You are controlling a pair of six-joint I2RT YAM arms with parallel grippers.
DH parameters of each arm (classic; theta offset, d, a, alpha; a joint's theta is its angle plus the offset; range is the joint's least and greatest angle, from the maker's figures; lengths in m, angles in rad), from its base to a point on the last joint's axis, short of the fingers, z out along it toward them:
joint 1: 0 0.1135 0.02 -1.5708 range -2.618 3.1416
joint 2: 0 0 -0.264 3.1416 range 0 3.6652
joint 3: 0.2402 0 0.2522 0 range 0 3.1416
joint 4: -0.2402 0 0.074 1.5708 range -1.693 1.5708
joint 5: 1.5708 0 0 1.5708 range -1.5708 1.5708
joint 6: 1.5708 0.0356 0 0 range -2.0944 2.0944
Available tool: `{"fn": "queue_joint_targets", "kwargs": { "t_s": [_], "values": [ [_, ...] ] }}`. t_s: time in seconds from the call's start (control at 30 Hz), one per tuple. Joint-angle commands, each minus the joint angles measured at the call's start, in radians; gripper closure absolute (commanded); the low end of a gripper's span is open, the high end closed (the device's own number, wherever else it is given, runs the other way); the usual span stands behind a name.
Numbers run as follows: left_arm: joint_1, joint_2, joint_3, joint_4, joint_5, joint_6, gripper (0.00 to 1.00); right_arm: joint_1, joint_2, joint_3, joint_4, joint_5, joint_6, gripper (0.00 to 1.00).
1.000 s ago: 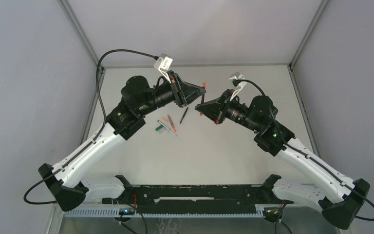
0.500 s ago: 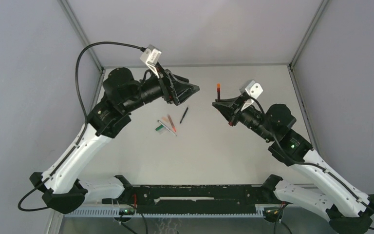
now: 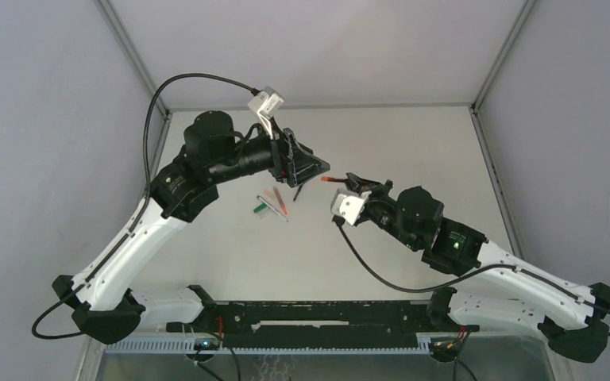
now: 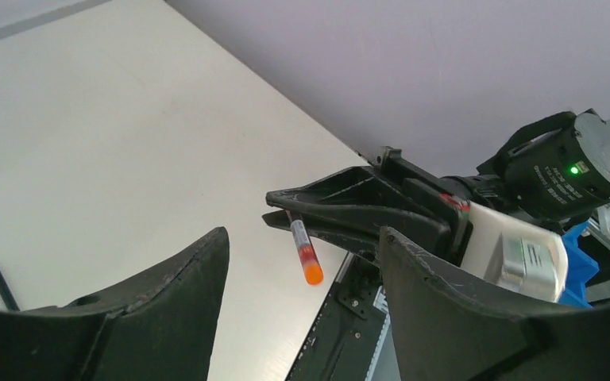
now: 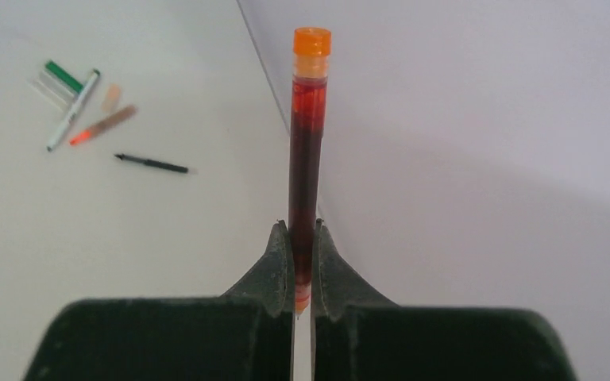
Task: Insert the pens into the pen caps
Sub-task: Adjust the pen.
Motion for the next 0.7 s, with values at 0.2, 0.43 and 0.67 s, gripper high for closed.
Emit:
{"fn": "queue_joint_targets", "kwargs": {
  "t_s": [0.2, 0.43, 0.67],
  "values": [
    [-0.022, 0.032, 0.012, -0.053, 0.036, 0.046, 0.27, 0.085, -0.123, -0.120, 0.061, -0.007, -0.666, 1.00],
    [-0.035, 0.074, 0.026, -0.085, 0.113, 0.060, 0.28, 0.085, -0.136, -0.137, 0.141, -0.002, -0.923, 1.00],
    [-0.050, 0.104, 0.047, -0.098, 0.178, 0.075, 0.31, 0.085, -0.122, -0.136, 0.158, 0.005, -1.074, 1.00]
  ]
}}
